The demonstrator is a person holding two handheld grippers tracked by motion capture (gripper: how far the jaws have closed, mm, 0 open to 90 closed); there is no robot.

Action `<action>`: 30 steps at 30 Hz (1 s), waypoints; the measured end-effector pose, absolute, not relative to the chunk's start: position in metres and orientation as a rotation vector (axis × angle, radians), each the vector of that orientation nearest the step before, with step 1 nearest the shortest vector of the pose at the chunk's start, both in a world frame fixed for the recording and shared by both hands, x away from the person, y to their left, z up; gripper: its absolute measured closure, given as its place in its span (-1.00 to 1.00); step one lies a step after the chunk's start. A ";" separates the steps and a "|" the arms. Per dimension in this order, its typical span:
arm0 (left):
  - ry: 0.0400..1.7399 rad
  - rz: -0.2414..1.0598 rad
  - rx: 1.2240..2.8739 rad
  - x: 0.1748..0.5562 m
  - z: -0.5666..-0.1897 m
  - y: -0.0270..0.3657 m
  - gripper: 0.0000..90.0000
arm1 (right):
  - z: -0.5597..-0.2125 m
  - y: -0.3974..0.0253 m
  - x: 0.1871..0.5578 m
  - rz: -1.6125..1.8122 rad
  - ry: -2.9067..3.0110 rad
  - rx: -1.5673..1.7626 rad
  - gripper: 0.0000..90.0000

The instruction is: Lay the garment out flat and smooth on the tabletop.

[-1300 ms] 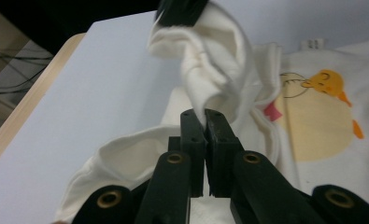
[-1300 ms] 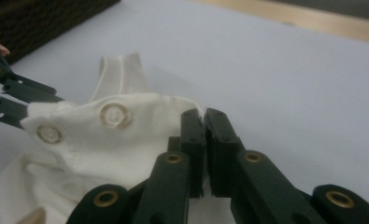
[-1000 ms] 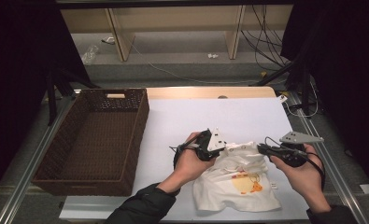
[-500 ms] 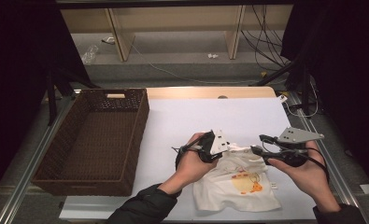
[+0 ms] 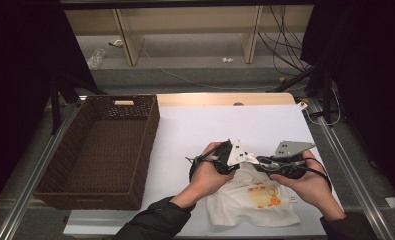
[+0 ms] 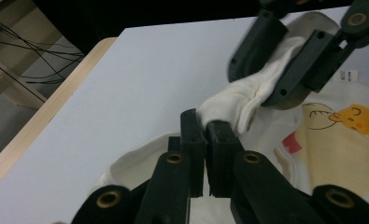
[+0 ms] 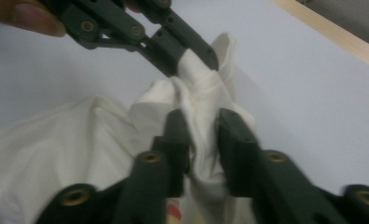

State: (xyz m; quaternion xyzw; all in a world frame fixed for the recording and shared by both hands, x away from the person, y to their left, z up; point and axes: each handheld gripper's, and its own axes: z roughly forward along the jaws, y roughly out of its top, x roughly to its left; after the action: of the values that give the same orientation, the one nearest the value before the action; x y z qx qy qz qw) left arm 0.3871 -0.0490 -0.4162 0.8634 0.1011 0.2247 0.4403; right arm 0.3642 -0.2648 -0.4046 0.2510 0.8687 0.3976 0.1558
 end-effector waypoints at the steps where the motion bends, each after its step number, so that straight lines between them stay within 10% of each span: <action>1: 0.254 0.561 2.138 0.388 -0.416 -0.049 0.90 | -0.404 -0.265 0.363 1.142 2.489 0.713 0.78; 13: 0.387 0.595 2.082 0.416 -0.409 -0.023 -0.25 | -0.392 -0.294 0.357 1.243 2.353 0.730 0.84; 30: 0.252 0.513 2.204 0.449 -0.433 -0.026 -0.30 | -0.386 -0.296 0.354 1.262 2.343 0.707 0.84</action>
State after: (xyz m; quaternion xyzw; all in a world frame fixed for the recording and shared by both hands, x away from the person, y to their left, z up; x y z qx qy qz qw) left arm 0.4490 -0.0262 -0.4333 0.8788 0.1006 0.2046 0.4192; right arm 0.3539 -0.2957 -0.3858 0.2518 0.8349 0.4498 0.1929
